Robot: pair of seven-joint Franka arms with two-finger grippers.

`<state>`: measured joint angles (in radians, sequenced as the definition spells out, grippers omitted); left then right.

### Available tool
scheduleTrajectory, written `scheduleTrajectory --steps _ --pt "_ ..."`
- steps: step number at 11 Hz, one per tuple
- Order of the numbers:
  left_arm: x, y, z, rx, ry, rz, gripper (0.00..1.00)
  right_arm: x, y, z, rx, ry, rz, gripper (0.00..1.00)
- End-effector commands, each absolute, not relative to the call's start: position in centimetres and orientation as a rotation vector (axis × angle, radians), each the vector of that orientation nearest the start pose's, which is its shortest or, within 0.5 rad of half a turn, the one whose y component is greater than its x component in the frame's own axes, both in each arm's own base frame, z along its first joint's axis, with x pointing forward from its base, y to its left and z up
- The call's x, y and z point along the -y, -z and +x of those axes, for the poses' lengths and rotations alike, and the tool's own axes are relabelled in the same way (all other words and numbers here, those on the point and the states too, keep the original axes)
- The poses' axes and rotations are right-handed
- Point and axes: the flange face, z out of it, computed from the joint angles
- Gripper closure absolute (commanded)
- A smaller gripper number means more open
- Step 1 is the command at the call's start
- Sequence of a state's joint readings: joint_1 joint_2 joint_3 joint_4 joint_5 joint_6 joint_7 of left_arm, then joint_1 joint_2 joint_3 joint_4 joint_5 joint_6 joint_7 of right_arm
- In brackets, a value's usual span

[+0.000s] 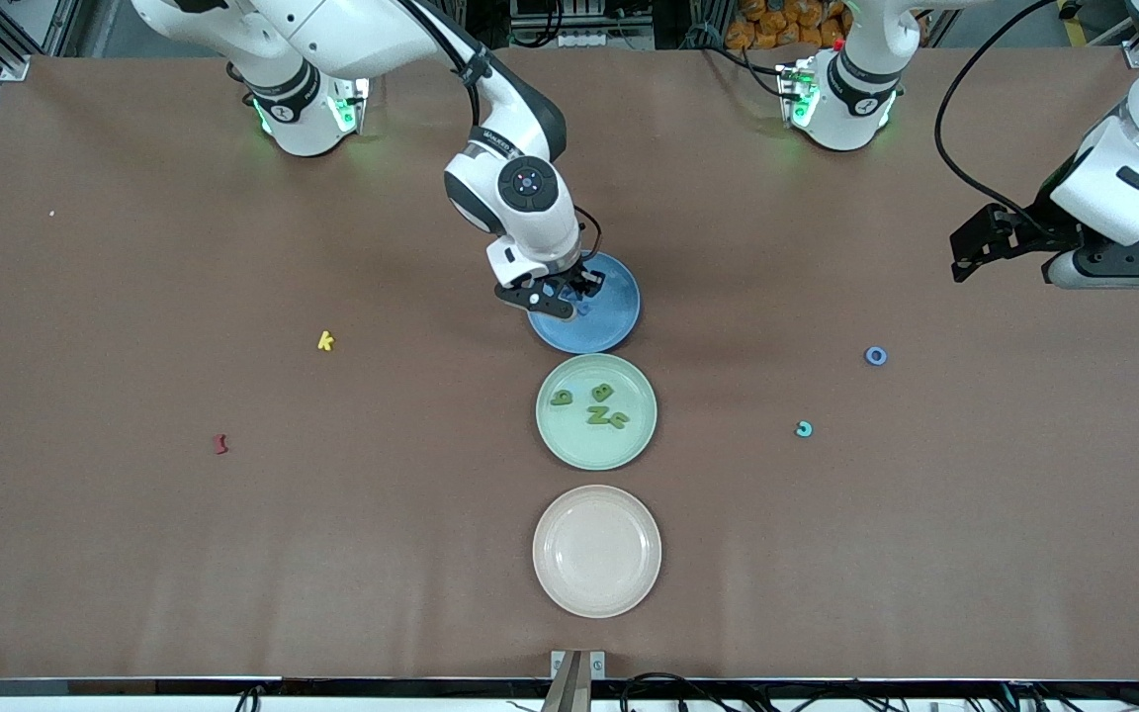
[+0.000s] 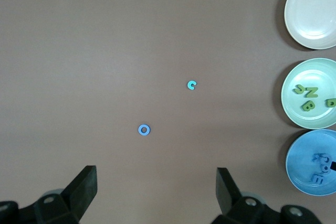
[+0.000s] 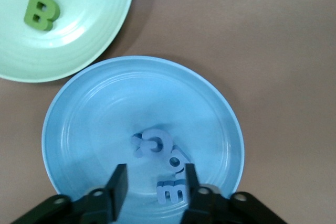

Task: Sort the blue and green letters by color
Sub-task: 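Carry the blue o to the blue plate and release it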

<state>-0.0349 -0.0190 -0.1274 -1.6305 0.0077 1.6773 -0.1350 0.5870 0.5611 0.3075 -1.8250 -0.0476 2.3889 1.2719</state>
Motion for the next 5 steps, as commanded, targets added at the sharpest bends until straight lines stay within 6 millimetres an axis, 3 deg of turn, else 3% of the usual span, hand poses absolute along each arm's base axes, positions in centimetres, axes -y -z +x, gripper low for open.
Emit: scheduleTrajectory --steps 1,2,3,5 --pt "8.8 -62.0 55.2 -0.076 0.09 -3.164 0.0 -48.0 -26.0 44.6 -0.746 -0.222 -3.031 0.0" --pt "8.9 -61.9 55.1 -0.078 0.088 -3.163 0.0 -46.5 -26.8 45.7 -0.763 -0.21 -3.043 0.0" --pt "9.0 -61.8 55.2 -0.081 0.085 -3.164 0.0 -43.4 -27.6 47.9 -0.741 -0.225 -3.067 0.0" --pt "8.8 -61.8 55.1 -0.076 0.083 -3.163 0.0 -35.4 -29.2 52.3 -0.691 -0.322 -3.134 0.0"
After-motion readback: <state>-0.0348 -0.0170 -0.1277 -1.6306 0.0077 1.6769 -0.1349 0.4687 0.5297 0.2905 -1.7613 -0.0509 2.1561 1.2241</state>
